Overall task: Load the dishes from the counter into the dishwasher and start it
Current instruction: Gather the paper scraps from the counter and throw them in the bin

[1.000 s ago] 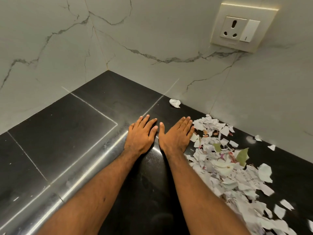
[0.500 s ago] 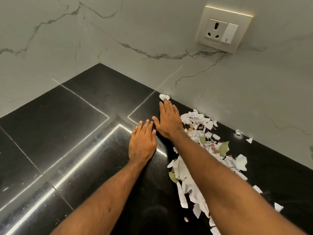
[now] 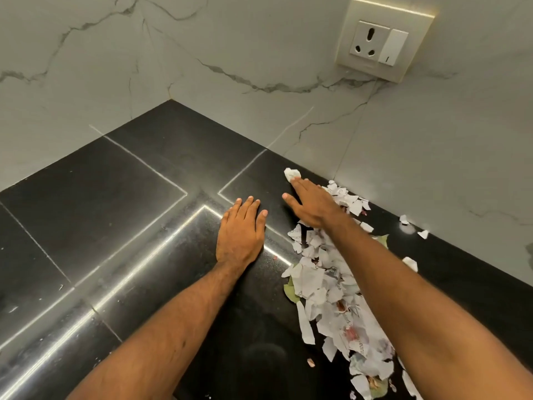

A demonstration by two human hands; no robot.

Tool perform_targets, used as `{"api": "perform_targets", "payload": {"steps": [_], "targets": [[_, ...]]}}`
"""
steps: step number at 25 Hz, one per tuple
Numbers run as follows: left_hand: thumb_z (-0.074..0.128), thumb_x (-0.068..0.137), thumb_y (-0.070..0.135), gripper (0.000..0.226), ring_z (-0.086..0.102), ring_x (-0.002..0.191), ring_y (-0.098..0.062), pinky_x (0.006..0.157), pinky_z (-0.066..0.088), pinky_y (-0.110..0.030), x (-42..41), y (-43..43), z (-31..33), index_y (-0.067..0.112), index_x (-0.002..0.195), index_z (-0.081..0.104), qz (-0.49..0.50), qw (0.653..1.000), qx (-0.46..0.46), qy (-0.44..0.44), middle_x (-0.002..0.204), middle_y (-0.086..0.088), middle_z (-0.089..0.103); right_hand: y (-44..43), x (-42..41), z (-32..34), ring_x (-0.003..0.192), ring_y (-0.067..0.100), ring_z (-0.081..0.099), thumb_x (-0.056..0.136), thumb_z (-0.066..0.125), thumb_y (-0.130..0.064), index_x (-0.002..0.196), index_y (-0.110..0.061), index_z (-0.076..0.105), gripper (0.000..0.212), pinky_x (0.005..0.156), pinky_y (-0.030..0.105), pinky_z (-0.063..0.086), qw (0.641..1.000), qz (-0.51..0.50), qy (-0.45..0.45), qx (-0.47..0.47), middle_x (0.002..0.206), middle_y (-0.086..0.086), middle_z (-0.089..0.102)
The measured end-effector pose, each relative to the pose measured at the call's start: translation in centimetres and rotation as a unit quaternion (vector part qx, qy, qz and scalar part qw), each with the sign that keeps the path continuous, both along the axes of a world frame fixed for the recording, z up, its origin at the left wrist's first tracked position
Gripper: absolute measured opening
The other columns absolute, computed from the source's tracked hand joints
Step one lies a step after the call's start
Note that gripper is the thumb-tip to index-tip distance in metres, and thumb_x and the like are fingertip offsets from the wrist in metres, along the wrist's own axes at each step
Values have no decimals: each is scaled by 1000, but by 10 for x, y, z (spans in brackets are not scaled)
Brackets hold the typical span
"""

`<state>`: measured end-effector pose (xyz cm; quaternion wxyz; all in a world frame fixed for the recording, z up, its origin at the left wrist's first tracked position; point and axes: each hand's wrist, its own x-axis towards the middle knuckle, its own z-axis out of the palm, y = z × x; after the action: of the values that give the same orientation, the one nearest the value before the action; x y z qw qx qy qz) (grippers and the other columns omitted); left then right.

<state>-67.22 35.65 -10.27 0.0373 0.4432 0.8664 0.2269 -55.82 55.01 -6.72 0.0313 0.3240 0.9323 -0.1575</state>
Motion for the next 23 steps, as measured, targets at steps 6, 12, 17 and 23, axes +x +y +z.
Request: {"api": "perform_targets", "payload": {"steps": [6, 12, 17, 23], "targets": [[19, 107, 59, 66, 24, 155, -18, 126, 22, -48, 25, 2, 7, 21, 158, 34, 8, 1000, 8, -28, 166, 0, 31, -51, 74, 14, 159, 19, 16, 107, 18, -65, 166, -25, 18, 71, 129, 44, 13, 999, 24, -15, -33, 173, -1, 18], [16, 108, 59, 61, 17, 155, -7, 126, 18, -41, 98, 21, 17, 31, 162, 20, -9, 983, 101, -155, 170, 10, 20, -73, 111, 40, 105, 9, 67, 109, 38, -50, 127, -28, 71, 43, 107, 42, 50, 988, 18, 120, -95, 119, -3, 75], [23, 109, 55, 57, 19, 155, -7, 127, 7, -36, 101, 16, 6, 32, 161, 25, -51, 993, 57, -91, 165, 9, 32, -1, 120, 41, 124, 12, 60, 108, 39, -58, 138, -29, 66, 50, 107, 40, 50, 954, -129, 257, -80, 140, -2, 66], [17, 107, 63, 62, 24, 153, -5, 125, 16, -35, 101, 14, 7, 34, 160, 28, -93, 990, 58, -91, 164, 11, 35, 44, 103, -6, 159, 9, 14, 98, 17, -82, 165, -37, 22, 81, 130, 44, 10, 981, -71, 110, -141, 173, -12, 17]]}}
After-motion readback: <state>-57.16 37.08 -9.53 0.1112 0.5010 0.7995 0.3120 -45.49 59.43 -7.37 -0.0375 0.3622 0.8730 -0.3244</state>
